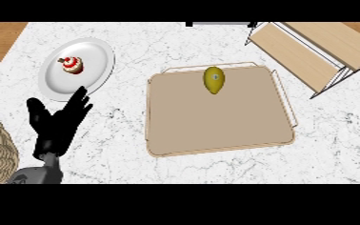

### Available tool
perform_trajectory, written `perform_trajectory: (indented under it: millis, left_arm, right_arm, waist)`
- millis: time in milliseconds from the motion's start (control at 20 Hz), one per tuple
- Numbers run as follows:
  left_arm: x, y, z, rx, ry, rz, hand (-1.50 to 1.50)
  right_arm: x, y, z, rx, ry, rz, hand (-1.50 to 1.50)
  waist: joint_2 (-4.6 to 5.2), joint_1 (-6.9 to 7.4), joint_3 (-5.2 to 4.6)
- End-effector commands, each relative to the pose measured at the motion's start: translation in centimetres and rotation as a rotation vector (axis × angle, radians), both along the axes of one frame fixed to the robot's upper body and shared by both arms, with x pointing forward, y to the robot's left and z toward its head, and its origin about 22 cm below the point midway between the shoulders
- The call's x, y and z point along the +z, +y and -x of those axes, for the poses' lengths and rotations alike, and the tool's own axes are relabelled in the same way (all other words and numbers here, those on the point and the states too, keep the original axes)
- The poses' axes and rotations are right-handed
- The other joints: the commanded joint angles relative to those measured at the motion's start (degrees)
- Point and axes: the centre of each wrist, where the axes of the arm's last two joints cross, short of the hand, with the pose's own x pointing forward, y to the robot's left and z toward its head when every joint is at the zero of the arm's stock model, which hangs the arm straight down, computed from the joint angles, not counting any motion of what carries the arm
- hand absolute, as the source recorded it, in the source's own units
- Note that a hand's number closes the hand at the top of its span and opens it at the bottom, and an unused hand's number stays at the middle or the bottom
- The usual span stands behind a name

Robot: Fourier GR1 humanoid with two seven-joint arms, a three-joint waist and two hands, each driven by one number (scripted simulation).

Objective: Pick the tomato from the tray and place it in the tiered shelf

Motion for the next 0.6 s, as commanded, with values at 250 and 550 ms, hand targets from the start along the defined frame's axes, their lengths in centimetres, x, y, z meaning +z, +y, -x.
perform_trajectory:
  millis: [250, 550]
  left_arm:
    - [-3.2, -0.7, 1.0, 0.023, 0.083, -0.005, 0.0]
    - [-2.8, -0.4, 0.9, 0.002, 0.095, 0.011, 0.0]
  right_arm:
    - [0.7, -1.1, 0.8, -0.015, -0.327, -0.17, -1.5]
    - [5.0, -2.1, 2.4, -0.016, -0.521, -0.295, -1.5]
  waist:
    - [0.5, -0.32, -0.33]
    - [0.5, -0.02, -0.35]
